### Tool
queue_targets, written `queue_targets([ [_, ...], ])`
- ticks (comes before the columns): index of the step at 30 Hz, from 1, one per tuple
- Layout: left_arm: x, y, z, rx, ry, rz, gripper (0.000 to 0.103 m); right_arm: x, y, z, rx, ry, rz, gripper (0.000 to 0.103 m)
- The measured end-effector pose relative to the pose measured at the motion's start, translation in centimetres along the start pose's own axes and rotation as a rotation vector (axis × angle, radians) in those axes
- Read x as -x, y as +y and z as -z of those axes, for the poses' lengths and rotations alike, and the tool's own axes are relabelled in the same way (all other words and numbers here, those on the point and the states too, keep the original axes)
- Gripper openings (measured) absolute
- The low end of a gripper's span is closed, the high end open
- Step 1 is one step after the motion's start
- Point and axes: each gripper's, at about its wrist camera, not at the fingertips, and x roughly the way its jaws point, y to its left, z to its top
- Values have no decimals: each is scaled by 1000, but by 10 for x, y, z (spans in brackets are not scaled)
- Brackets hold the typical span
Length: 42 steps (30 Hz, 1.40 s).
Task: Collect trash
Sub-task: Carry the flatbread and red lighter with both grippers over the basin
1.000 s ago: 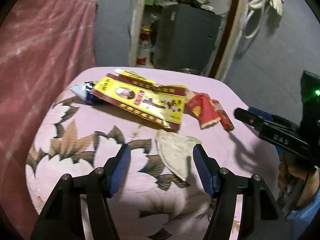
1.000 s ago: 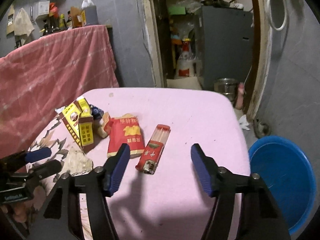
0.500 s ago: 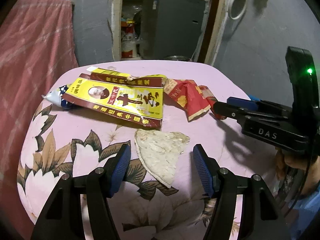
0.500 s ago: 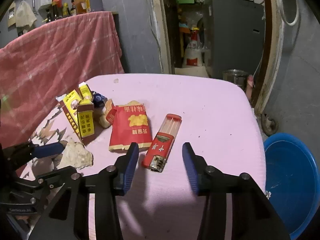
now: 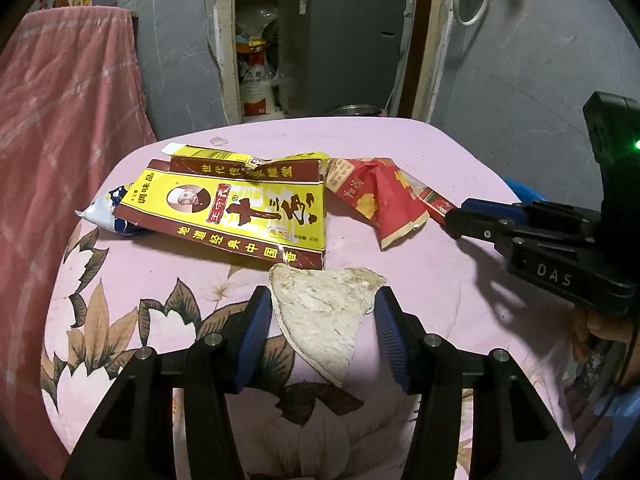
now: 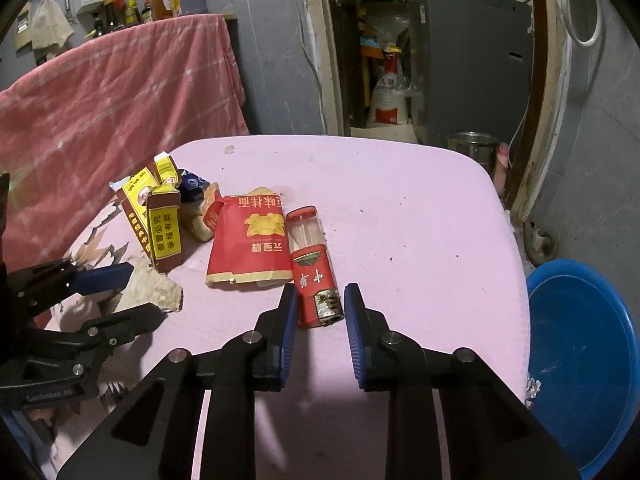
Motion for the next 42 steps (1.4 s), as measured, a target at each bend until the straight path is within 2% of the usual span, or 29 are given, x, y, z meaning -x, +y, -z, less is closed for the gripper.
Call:
queue_targets([
  [13, 3, 6, -4, 36, -10, 17, 47, -10, 10, -4, 58, 21, 13, 21],
  [20, 14, 1, 3, 47, -34, 40, 47, 5, 7, 8, 38, -20, 5, 21],
  [31, 36, -15, 11, 61, -124, 50, 47, 48, 8, 37, 95, -181, 79, 21],
  [42, 58, -44, 0, 80, -307, 50, 47, 100, -8, 52, 84, -411, 197, 21],
])
